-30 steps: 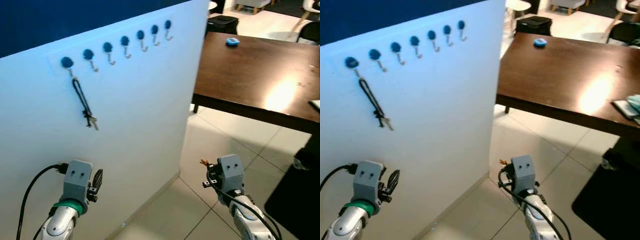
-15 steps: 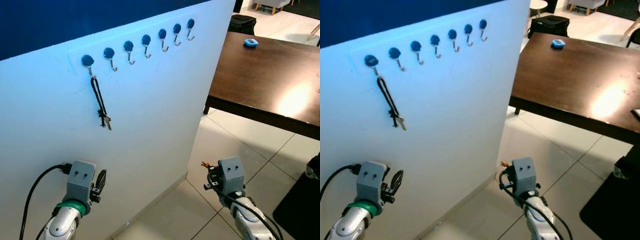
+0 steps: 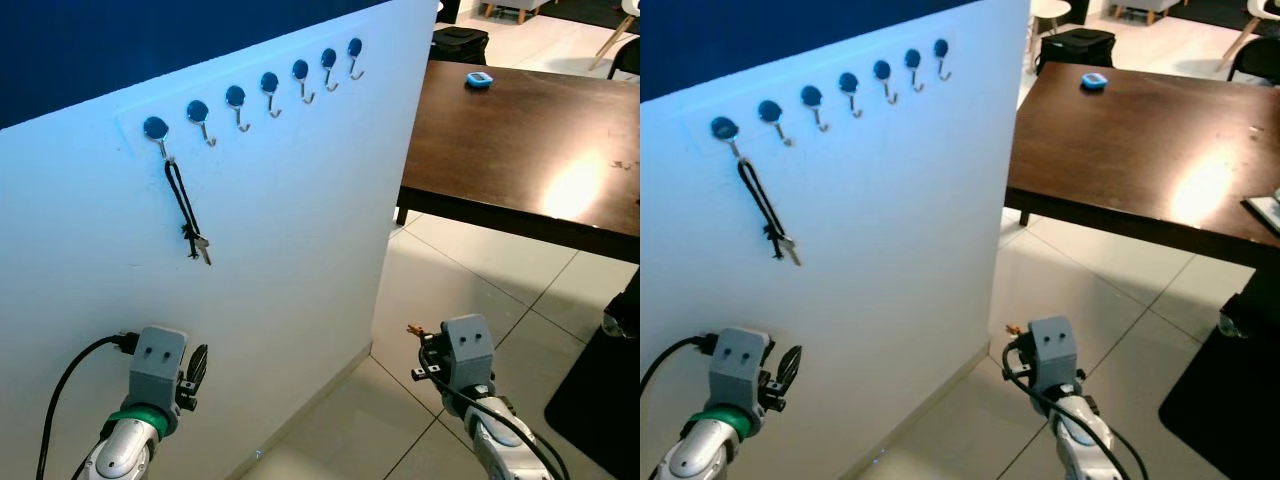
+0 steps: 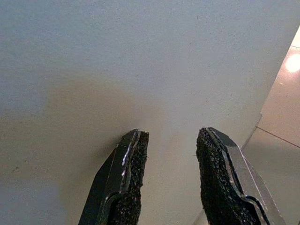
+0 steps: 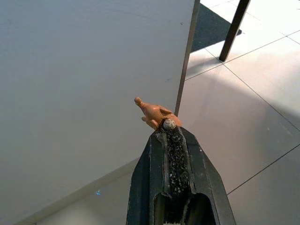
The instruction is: Hang keys on a hook
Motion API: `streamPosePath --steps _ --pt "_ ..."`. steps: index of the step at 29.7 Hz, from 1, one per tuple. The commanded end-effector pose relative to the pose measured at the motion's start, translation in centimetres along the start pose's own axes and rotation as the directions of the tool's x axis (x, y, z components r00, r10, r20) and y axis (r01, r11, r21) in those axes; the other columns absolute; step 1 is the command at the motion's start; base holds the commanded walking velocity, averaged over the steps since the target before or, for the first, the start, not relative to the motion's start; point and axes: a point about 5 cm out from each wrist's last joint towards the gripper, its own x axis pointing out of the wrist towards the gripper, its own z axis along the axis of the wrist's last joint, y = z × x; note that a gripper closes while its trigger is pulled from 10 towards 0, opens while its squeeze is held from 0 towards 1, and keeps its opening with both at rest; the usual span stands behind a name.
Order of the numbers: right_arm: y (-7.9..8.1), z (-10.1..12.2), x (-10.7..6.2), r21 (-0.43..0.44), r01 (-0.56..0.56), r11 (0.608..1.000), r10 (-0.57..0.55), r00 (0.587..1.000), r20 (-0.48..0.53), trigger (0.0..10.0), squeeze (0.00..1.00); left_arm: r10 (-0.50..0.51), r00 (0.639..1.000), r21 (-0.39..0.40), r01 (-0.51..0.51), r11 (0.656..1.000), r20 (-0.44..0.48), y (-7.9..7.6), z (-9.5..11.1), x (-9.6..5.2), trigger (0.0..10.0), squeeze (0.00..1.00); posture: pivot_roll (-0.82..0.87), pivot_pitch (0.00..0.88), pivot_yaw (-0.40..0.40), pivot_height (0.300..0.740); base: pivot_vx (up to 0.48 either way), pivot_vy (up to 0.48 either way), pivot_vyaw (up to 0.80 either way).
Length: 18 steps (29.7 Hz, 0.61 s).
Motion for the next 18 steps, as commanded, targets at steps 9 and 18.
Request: streamPosePath --steps 9,18 --pt "0.12 -0.62 -0.21 0.014 -0.006 1.0 0.006 1.0 -0.016 10.0 0.0 0.035 0.999 0.006 -0.035 0.999 -0.031 0.73 -0.43 -0.17 10.0 0.0 -0.11 0.0 0.108 0.74 0.0 0.0 0.0" --pt "0.15 -0.65 -0.22 0.015 -0.008 1.0 0.008 1.0 -0.017 10.0 0.0 0.051 0.998 0.001 -0.051 0.999 -0.04 0.89 -0.59 -0.2 10.0 0.0 -0.11 0.0 0.108 0.74 0.0 -0.429 0.0"
